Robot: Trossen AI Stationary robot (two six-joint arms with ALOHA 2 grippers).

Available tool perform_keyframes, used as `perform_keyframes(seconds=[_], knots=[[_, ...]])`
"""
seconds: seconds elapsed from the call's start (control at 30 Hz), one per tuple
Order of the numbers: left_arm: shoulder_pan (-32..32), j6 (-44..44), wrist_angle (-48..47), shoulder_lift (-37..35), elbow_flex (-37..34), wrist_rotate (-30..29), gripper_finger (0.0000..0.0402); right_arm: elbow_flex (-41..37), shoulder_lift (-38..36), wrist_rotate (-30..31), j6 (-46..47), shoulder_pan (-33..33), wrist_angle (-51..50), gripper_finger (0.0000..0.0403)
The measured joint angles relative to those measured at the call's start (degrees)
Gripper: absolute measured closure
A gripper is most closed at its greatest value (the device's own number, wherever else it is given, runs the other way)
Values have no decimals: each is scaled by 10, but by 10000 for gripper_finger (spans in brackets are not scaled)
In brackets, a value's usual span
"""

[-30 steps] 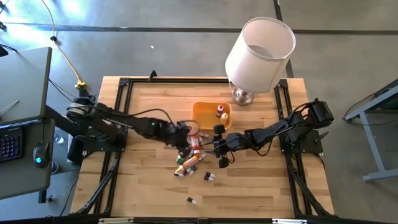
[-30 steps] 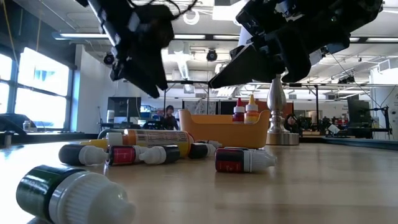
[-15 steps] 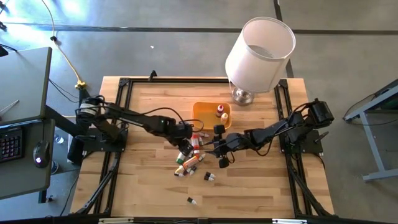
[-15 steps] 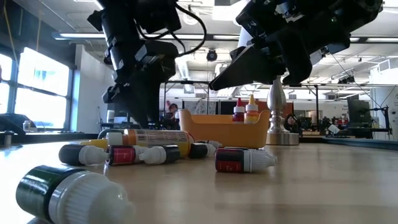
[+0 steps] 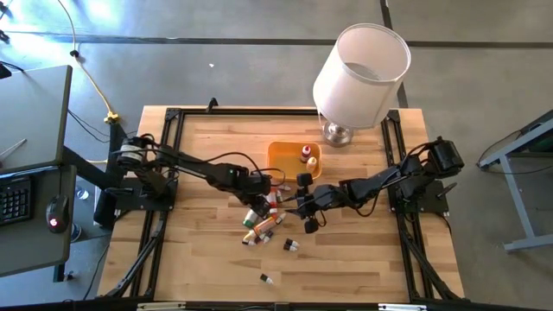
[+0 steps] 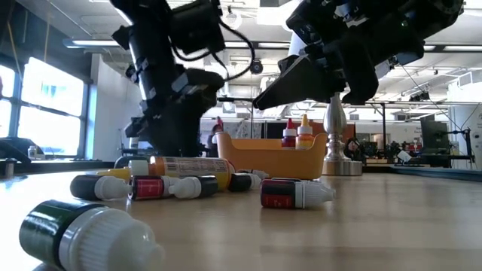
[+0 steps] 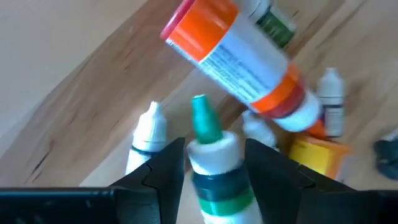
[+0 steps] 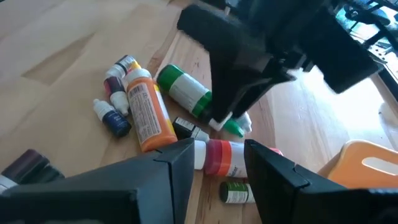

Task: Pick & Place food coloring
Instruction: Put the large green food coloring bottle into the yellow container

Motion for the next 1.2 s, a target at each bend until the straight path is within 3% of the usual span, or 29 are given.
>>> perform_keyframes(seconds=[0.63,0.97,1.2], knots=[[0,-12,-2,23,-2,52,239,0,0,0,21,0,-17,269],[0,18,4,22,-1,51,303,0,0,0,21,0,-17,269],[0,75,43,18,1,53,304,0,0,0,21,0,-17,269]])
